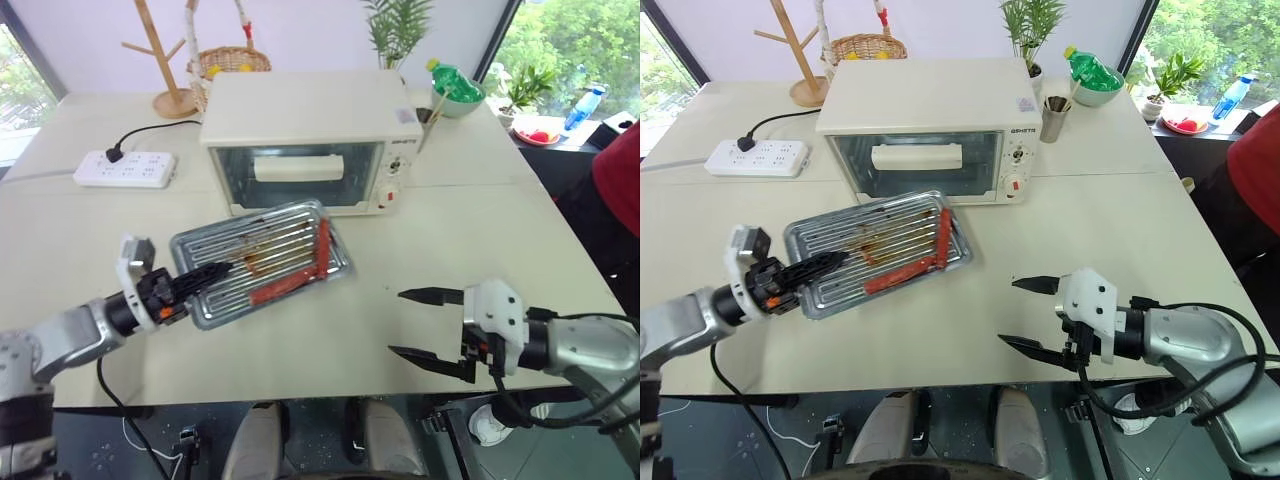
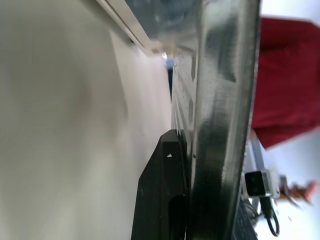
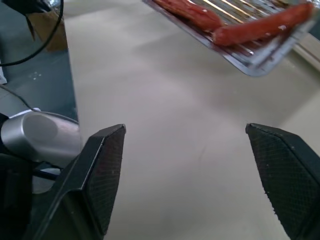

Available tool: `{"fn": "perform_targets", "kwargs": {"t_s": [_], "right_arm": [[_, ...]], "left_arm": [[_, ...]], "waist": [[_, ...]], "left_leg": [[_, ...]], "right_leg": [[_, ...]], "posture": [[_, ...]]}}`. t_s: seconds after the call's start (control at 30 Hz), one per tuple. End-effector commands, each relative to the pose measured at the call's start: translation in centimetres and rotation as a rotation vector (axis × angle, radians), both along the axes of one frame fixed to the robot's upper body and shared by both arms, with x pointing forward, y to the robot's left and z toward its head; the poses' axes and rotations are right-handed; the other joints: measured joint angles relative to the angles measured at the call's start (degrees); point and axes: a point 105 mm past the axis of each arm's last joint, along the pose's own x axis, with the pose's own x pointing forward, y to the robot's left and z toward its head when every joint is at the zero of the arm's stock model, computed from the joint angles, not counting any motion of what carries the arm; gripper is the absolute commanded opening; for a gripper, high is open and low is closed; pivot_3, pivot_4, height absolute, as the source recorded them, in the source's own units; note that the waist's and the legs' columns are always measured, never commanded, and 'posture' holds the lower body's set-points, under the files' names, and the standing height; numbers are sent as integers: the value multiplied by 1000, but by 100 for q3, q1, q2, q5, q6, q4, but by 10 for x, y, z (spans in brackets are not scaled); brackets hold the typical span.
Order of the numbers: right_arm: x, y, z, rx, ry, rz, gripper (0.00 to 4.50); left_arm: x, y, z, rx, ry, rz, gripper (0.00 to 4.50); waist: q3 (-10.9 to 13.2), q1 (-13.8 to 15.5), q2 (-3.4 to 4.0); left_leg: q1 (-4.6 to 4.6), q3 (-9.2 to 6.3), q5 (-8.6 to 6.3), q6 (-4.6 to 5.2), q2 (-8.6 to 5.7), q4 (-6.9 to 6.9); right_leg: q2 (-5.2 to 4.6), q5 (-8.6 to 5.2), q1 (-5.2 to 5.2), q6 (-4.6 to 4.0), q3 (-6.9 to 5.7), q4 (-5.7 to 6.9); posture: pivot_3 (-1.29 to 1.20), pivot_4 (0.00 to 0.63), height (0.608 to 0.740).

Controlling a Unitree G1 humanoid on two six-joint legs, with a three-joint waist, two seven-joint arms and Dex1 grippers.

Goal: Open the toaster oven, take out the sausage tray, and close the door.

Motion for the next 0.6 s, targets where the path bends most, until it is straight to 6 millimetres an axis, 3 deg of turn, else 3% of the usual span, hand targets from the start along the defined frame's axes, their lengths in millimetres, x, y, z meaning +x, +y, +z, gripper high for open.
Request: {"fn": "perform_targets", "kwargs": {"t_s": [0.03,0.27,0.4,0.5,0.6], "right_arm": [[-2,-2,15,19,-54,-65,3918],[1,-12,24,45,-75,-193,3918],[1,-17,24,38,-72,-223,3918],[0,-19,21,34,-59,-237,3974],[-1,-20,20,27,-54,-239,3974]], "left_arm": [[2,-12,3,-16,29,-116,0],[14,-39,-5,10,95,-280,0],[19,-42,-11,47,111,-307,0],[25,-41,-14,82,108,-294,887],[33,-38,-18,110,100,-253,2360]], "waist": [[0,9,-1],[0,14,-2],[1,-4,-2],[1,0,-2],[0,6,-2]], "left_leg": [[-1,-1,0,0,0,0],[-4,-1,0,0,-7,1],[-5,0,0,0,-10,-1],[-5,-3,0,0,-10,-3],[-5,-3,0,0,-7,-2]], "right_leg": [[-1,0,0,0,-1,0],[-8,0,0,0,-1,-2],[-8,0,0,0,0,-5],[-3,0,-2,0,-2,-4],[-4,0,-1,0,-3,-4]], "posture": [[0,150,740],[0,150,740],[0,150,740],[0,150,740],[0,150,740]]}}
